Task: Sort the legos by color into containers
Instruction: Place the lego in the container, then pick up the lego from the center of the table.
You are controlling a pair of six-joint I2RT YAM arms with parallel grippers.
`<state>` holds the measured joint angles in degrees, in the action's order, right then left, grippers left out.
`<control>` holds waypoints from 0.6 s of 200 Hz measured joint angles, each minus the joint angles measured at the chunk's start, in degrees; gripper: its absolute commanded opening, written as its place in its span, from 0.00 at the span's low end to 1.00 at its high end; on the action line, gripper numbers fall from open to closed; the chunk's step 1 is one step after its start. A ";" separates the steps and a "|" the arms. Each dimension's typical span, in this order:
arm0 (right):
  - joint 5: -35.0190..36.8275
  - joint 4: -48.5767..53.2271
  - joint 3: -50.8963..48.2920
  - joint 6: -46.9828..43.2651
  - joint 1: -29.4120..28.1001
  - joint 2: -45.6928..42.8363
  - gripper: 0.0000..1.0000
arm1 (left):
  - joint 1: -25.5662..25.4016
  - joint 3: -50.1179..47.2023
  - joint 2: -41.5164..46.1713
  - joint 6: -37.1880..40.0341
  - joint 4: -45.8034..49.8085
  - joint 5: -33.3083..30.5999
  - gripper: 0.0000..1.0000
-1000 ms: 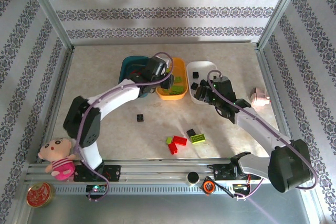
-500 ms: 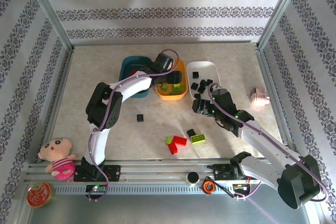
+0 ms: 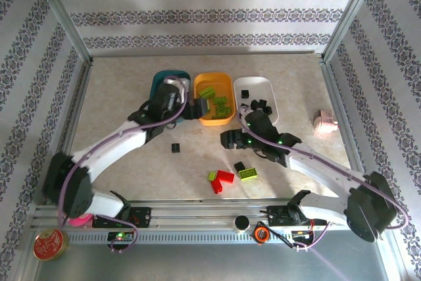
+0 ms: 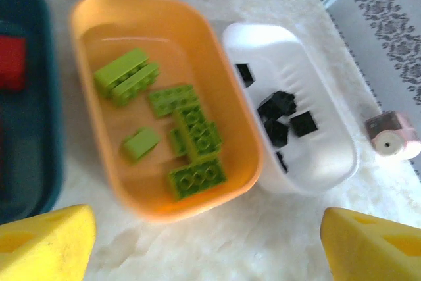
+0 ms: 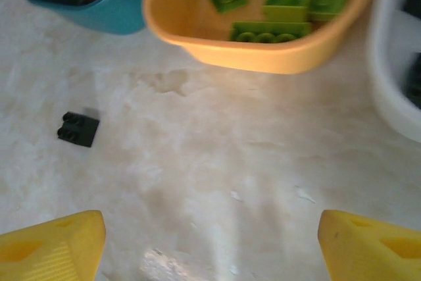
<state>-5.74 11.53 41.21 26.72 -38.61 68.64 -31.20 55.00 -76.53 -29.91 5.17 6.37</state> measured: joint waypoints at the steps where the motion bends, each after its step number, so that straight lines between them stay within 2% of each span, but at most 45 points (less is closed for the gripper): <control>1: -0.02 -0.13 0.13 -0.04 -0.13 0.26 0.84 | 0.04 -0.31 0.35 0.00 0.04 -0.13 0.91; 27: -1.38 -2.45 5.66 -1.88 -5.35 10.23 0.84 | 3.41 -10.40 13.62 -0.61 3.56 -3.96 0.93; 60: -3.39 -4.46 14.34 -3.96 -11.32 23.65 0.84 | 13.73 -18.36 29.14 -2.58 9.70 -5.40 0.93; 93: -3.76 -4.98 24.59 -5.64 -16.28 35.47 0.84 | 20.44 -20.59 33.92 -4.90 13.11 -3.80 0.93; 120: -2.32 -4.92 30.77 -5.73 -17.51 41.83 0.84 | 22.34 -22.43 35.08 -6.12 14.84 -2.29 0.93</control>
<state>-8.05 6.61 71.99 20.99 -56.12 110.48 -8.86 32.58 -41.45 -36.03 20.01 4.08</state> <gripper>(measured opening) 0.840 0.928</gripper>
